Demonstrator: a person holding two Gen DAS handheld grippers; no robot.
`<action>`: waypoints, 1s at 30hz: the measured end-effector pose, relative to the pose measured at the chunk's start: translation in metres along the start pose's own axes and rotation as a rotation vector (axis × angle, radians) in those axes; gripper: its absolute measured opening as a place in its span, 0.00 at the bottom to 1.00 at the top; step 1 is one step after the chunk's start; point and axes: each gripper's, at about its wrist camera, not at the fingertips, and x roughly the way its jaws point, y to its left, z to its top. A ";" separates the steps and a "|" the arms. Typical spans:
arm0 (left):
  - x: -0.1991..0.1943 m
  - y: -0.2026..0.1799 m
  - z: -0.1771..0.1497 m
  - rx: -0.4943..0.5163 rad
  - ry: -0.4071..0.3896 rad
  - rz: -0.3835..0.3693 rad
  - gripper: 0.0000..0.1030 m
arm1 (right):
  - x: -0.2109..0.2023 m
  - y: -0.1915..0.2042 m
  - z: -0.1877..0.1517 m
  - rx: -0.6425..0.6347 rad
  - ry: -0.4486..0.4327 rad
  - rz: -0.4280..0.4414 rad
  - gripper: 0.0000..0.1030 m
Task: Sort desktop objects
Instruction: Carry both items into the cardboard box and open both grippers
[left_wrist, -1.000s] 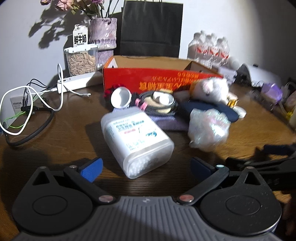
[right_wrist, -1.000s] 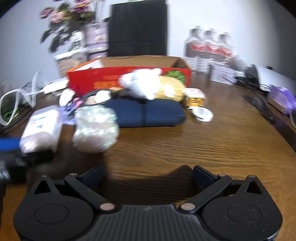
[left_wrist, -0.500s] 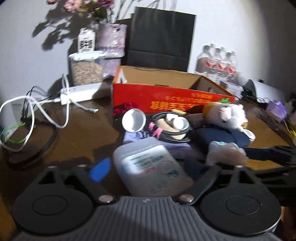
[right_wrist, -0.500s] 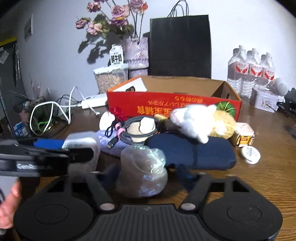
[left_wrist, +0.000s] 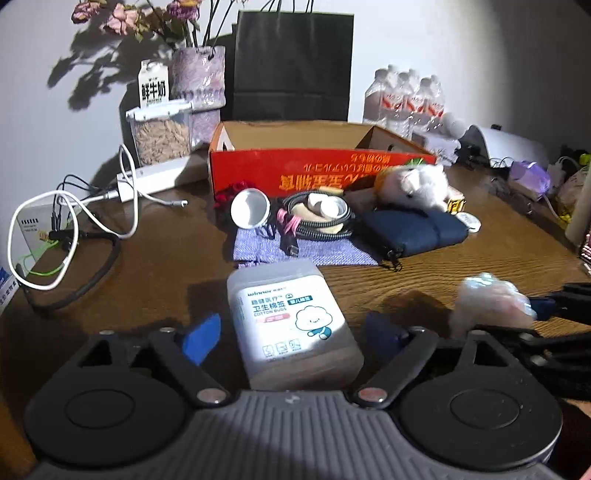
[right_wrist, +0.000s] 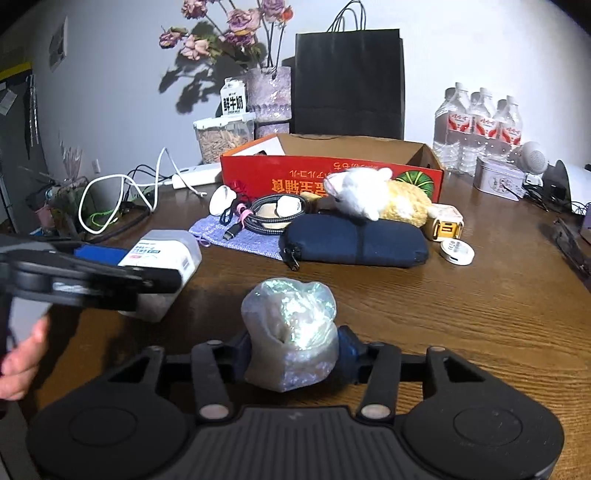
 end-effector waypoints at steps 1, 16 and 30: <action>0.005 -0.001 0.000 0.002 0.002 0.006 0.81 | 0.000 0.000 0.000 0.002 -0.003 0.000 0.46; -0.037 -0.002 0.036 -0.008 -0.122 0.005 0.65 | -0.021 -0.015 0.053 0.024 -0.135 0.025 0.31; 0.166 0.024 0.268 0.030 -0.052 -0.027 0.65 | 0.197 -0.092 0.295 0.134 0.033 0.013 0.32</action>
